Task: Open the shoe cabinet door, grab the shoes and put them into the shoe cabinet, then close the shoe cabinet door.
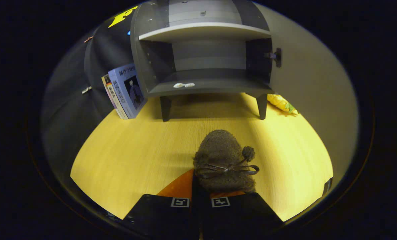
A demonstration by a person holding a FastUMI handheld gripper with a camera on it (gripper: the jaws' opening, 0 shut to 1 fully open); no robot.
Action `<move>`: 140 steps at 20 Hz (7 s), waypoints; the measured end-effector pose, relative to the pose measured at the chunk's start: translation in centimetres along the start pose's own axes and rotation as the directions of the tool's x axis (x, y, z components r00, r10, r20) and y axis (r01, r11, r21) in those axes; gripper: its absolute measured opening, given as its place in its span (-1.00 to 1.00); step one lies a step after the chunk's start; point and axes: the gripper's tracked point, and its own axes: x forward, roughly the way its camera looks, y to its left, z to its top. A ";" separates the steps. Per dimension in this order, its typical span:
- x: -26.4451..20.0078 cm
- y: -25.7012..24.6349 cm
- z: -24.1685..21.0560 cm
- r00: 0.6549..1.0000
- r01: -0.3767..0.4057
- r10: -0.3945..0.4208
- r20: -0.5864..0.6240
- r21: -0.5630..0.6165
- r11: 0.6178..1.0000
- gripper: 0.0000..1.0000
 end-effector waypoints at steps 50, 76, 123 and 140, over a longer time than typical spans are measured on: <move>15.0 0.5 46.1 0.966 0.235 -0.219 0.136 -0.114 0.965 -0.82; 1.6 2.9 47.5 0.942 0.094 -0.069 0.327 -0.060 0.994 0.97; -37.1 -27.2 29.9 0.775 0.163 -0.298 0.557 0.280 0.946 0.96; -34.7 -12.9 30.6 0.794 0.036 -0.142 0.591 0.187 0.982 0.95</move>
